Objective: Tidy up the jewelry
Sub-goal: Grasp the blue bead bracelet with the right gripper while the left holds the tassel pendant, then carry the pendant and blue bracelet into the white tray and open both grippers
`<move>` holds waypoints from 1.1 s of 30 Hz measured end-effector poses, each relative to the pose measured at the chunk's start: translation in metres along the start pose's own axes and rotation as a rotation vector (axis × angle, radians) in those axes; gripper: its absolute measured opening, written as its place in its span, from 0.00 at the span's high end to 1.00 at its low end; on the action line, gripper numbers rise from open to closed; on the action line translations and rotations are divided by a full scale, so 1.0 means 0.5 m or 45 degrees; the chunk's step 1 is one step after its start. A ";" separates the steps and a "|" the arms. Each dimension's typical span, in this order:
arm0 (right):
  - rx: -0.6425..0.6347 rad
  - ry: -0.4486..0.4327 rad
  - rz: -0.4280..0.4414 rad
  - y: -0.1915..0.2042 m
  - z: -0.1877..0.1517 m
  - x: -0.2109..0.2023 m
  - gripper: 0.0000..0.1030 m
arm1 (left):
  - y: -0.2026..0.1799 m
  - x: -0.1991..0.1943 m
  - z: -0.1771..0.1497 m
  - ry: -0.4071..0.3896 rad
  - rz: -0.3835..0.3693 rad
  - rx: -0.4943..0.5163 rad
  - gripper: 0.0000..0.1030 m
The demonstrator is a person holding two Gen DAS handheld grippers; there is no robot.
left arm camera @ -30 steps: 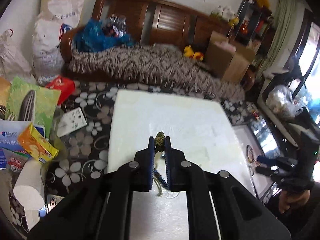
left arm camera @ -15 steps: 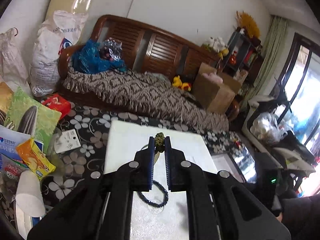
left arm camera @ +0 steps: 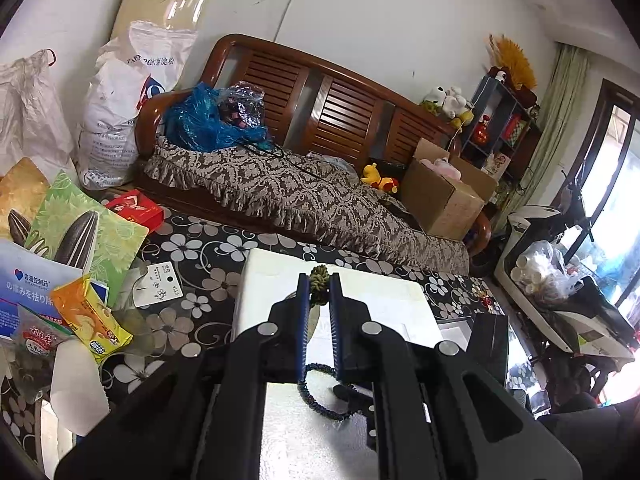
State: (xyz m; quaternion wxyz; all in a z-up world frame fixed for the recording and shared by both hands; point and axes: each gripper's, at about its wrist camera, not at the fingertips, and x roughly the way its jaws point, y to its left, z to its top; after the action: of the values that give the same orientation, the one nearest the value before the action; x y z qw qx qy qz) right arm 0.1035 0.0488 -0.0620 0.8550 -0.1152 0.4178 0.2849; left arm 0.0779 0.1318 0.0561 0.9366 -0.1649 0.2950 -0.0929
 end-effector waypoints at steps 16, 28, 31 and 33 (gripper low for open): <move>0.089 -0.153 0.052 -0.083 -0.016 -0.158 0.93 | -0.053 0.013 -0.004 0.021 -0.019 0.075 0.91; 0.145 -0.233 0.066 -0.131 -0.037 -0.246 0.93 | -0.123 0.043 -0.023 0.079 -0.056 0.190 0.91; 0.170 -0.207 0.088 -0.140 -0.048 -0.239 0.93 | -0.133 0.051 -0.026 0.094 -0.063 0.203 0.91; 0.180 -0.188 0.089 -0.143 -0.055 -0.229 0.93 | -0.138 0.053 -0.029 0.103 -0.060 0.214 0.91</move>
State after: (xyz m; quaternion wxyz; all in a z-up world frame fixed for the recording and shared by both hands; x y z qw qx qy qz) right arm 0.0714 -0.0657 0.0071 0.8790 -0.0187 0.3765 0.2920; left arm 0.0856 0.0569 0.0561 0.9319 -0.0888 0.3198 -0.1461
